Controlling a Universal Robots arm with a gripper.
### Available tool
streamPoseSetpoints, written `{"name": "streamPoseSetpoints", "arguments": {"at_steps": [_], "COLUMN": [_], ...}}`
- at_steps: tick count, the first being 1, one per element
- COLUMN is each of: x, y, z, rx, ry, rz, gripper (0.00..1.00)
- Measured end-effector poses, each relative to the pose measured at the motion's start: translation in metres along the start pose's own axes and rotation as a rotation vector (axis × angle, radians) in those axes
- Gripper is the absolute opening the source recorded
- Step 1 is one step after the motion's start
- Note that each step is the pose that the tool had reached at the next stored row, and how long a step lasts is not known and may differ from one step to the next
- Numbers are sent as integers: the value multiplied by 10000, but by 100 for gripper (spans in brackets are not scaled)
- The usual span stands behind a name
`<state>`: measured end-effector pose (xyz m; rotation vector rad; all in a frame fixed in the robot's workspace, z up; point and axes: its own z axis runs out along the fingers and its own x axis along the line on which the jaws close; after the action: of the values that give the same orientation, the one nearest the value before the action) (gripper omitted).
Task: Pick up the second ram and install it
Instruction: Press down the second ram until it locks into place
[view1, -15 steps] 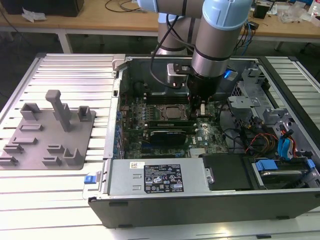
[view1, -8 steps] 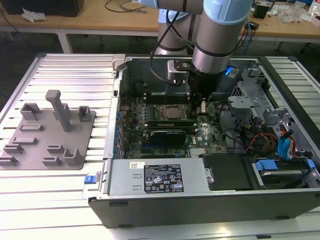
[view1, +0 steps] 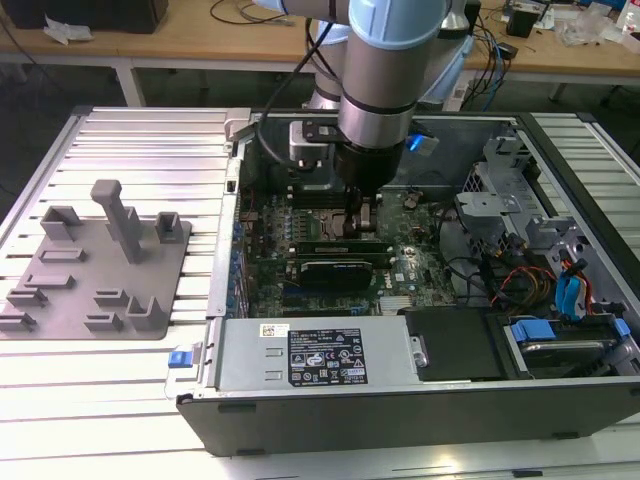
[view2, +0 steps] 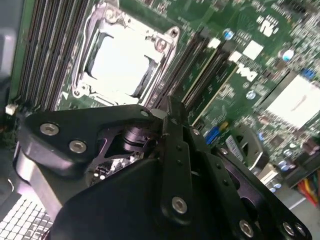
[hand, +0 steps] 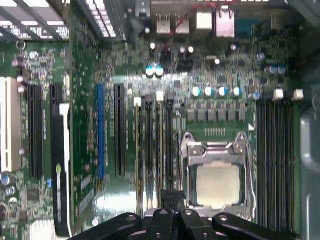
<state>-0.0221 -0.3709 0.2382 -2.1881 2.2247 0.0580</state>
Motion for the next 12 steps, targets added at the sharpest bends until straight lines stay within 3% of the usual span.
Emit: {"name": "streamPoseSetpoints", "arguments": {"at_steps": [3, 5, 9, 12], "x": [4, 5, 9, 6], "y": [203, 275, 336, 336], "z": [14, 24, 65, 41], "rx": [6, 5, 3, 8], "ry": [0, 1, 3, -3], "rz": [-2, 0, -1, 0], "gripper": [8, 8, 8, 8]}}
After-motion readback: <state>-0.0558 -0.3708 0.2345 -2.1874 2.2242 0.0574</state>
